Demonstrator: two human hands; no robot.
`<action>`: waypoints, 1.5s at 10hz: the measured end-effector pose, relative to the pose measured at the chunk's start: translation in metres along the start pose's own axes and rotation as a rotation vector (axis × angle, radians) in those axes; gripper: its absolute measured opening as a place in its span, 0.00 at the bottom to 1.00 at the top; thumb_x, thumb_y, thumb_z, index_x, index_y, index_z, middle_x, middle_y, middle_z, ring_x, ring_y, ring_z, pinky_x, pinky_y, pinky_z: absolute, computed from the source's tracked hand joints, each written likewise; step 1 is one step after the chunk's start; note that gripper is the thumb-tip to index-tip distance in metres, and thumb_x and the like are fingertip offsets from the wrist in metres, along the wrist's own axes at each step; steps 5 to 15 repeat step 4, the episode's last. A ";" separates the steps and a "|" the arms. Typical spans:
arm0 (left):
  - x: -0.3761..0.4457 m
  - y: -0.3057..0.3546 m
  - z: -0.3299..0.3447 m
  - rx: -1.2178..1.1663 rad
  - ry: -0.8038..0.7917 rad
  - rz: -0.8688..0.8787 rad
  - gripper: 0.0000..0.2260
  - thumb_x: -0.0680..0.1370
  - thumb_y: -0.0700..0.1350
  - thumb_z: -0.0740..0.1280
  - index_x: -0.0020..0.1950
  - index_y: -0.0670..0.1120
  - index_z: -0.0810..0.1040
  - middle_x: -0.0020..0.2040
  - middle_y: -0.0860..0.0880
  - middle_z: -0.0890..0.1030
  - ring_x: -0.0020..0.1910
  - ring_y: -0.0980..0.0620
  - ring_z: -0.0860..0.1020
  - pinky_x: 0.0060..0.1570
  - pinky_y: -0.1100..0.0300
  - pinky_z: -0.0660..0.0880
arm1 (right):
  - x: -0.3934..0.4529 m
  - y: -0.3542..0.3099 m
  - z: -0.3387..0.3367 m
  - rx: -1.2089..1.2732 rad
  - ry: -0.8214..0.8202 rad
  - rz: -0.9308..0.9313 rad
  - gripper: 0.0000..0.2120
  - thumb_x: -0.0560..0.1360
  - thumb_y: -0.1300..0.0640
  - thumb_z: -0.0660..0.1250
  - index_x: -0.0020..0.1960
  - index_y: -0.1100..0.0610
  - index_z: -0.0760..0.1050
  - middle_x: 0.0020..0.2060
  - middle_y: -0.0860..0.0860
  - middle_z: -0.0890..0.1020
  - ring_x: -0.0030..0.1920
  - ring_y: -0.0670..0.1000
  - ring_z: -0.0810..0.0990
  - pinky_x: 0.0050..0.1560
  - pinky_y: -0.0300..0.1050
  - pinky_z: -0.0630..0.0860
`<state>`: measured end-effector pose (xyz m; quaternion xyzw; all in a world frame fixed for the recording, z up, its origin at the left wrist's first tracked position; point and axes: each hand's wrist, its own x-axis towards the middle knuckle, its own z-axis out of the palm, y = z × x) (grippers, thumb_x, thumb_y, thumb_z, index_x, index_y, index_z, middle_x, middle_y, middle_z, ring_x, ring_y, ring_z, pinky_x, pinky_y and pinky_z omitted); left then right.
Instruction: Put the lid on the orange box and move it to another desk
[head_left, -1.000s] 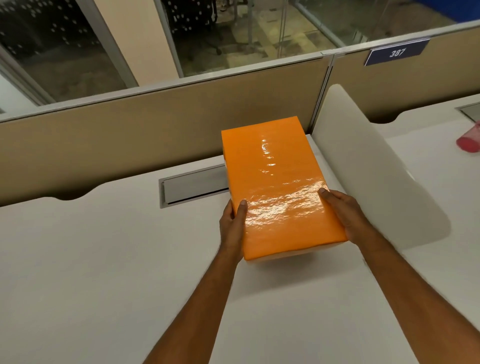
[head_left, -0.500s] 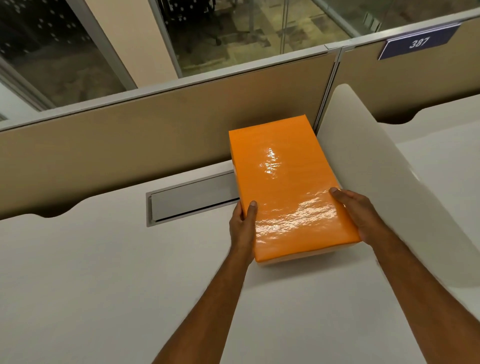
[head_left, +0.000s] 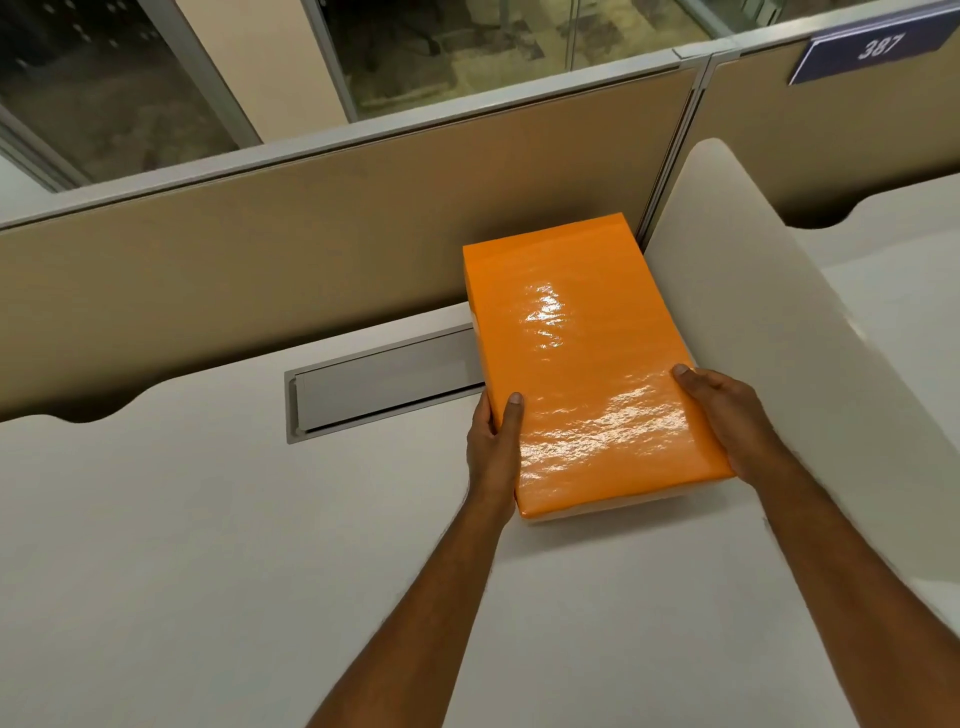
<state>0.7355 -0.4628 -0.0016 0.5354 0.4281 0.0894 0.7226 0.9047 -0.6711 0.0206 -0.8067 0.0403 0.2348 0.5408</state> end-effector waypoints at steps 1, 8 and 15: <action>-0.002 0.002 -0.002 0.053 0.001 -0.001 0.25 0.82 0.60 0.65 0.78 0.56 0.68 0.69 0.49 0.81 0.62 0.46 0.83 0.63 0.41 0.81 | -0.006 -0.001 -0.001 -0.155 0.104 -0.096 0.27 0.78 0.42 0.69 0.72 0.55 0.74 0.62 0.49 0.80 0.61 0.53 0.78 0.60 0.47 0.72; -0.045 0.023 -0.045 0.383 0.048 0.074 0.32 0.83 0.61 0.62 0.84 0.55 0.56 0.84 0.48 0.61 0.82 0.43 0.63 0.76 0.40 0.66 | -0.064 -0.009 0.025 -0.571 0.334 -0.493 0.26 0.79 0.46 0.68 0.72 0.57 0.70 0.69 0.59 0.74 0.69 0.62 0.73 0.63 0.61 0.76; -0.045 0.023 -0.045 0.383 0.048 0.074 0.32 0.83 0.61 0.62 0.84 0.55 0.56 0.84 0.48 0.61 0.82 0.43 0.63 0.76 0.40 0.66 | -0.064 -0.009 0.025 -0.571 0.334 -0.493 0.26 0.79 0.46 0.68 0.72 0.57 0.70 0.69 0.59 0.74 0.69 0.62 0.73 0.63 0.61 0.76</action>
